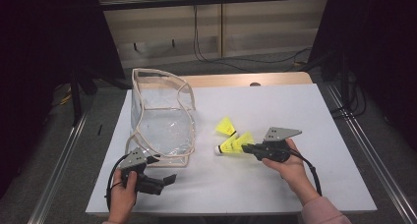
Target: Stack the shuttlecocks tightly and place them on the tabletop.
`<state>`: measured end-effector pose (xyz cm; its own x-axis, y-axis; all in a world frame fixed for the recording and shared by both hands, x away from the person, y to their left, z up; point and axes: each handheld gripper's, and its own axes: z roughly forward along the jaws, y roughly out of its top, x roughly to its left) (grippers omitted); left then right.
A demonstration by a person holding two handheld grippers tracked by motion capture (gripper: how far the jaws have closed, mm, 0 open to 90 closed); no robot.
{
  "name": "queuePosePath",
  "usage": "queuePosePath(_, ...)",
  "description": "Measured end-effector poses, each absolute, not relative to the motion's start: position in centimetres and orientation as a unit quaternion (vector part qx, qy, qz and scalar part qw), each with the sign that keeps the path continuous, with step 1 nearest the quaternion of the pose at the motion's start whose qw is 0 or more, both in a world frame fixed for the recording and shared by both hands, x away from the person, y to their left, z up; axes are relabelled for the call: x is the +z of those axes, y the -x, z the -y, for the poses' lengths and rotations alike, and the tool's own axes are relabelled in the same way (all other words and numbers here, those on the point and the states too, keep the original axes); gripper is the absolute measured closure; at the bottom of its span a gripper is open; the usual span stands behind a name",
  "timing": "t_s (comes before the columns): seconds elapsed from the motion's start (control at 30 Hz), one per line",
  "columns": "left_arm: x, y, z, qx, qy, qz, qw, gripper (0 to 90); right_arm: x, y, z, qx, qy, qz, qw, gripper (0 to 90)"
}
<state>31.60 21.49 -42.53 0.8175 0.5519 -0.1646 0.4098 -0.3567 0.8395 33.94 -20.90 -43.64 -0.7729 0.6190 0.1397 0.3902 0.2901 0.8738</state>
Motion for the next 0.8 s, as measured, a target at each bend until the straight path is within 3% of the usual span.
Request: queuePosePath(0.8,-42.50,-31.63,-21.48,0.074,-0.822,-0.292,0.482,3.3,-43.98,-34.21,20.49,0.499,-0.325,-0.796,0.110,89.2)
